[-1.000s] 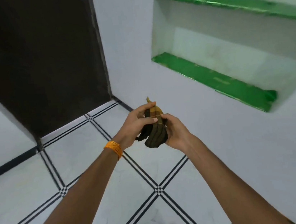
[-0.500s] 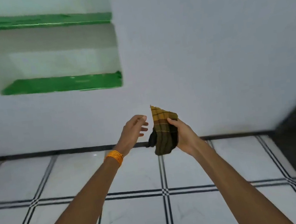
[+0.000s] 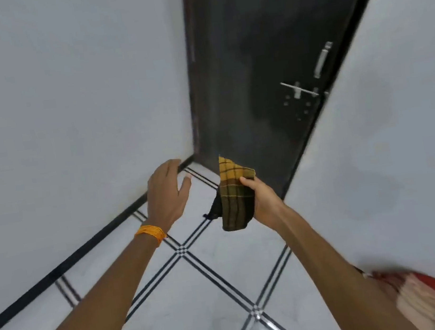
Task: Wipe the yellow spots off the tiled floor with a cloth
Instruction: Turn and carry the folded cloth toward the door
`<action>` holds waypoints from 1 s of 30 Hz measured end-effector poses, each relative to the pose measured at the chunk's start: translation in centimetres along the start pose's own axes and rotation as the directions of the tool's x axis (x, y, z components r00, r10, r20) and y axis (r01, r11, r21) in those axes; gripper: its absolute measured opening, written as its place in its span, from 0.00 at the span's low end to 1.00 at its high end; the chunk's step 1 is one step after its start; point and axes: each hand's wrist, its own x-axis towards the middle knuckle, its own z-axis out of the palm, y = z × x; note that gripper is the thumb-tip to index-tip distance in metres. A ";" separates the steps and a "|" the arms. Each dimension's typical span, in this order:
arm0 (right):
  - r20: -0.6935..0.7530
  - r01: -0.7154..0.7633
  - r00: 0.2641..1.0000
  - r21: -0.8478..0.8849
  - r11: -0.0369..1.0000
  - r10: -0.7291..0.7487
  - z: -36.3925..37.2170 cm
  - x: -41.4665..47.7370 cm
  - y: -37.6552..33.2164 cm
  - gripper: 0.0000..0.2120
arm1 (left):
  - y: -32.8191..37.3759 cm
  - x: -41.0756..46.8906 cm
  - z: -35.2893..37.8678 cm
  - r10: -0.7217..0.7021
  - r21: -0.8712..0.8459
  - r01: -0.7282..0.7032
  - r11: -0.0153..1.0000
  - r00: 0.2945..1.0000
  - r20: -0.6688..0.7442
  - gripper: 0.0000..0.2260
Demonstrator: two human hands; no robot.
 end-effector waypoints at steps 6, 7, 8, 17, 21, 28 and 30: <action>-0.295 0.061 0.955 0.166 0.984 -0.009 -17.5 -2.5 -2.3 0.14 | 12.6 4.7 14.8 0.285 0.010 -0.290 0.957 0.945 0.163 0.23; -0.334 0.063 0.943 0.188 0.980 0.003 -19.8 -3.1 -2.3 0.13 | 14.4 5.2 16.9 0.318 0.000 -0.324 0.946 0.931 0.180 0.23; -0.380 0.070 0.925 0.205 0.976 0.014 -22.6 -4.0 -2.5 0.13 | 16.9 5.6 19.5 0.357 -0.027 -0.360 0.933 0.909 0.214 0.23; -0.679 0.203 0.726 0.361 0.910 0.108 -40.9 -10.1 -2.9 0.14 | 34.5 5.0 37.7 0.610 -0.275 -0.545 0.792 0.692 0.387 0.24; -0.714 0.245 0.685 0.409 0.879 0.142 -47.2 -12.4 -1.4 0.14 | 40.0 3.2 43.1 0.665 -0.336 -0.575 0.746 0.612 0.429 0.24; -0.758 0.292 0.629 0.438 0.850 0.174 -58.4 -13.5 2.7 0.10 | 46.6 -1.3 52.6 0.683 -0.339 -0.607 0.719 0.526 0.506 0.25; -0.744 0.293 0.639 0.468 0.834 0.193 -62.4 -13.4 4.5 0.10 | 47.8 -3.5 56.5 0.672 -0.325 -0.610 0.723 0.512 0.535 0.25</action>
